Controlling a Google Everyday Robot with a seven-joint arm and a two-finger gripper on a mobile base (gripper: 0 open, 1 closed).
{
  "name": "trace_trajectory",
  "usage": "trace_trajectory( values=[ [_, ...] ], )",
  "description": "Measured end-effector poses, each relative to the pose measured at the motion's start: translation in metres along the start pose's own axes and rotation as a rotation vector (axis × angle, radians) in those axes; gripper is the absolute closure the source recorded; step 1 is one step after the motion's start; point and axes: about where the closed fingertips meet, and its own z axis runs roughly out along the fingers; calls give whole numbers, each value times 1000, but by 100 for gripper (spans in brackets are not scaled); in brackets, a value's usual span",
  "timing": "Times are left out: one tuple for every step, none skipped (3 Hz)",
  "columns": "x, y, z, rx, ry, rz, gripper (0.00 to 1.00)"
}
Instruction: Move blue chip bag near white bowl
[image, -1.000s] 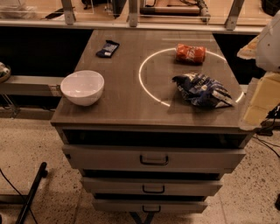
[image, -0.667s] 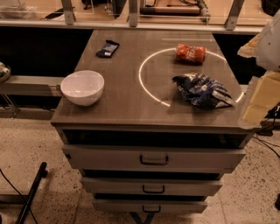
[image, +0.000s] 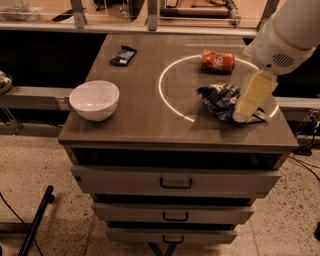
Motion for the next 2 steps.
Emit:
trace_trajectory(
  values=[
    [-16, -11, 38, -35, -37, 25, 0],
    [-19, -10, 76, -75, -12, 63, 18]
  ],
)
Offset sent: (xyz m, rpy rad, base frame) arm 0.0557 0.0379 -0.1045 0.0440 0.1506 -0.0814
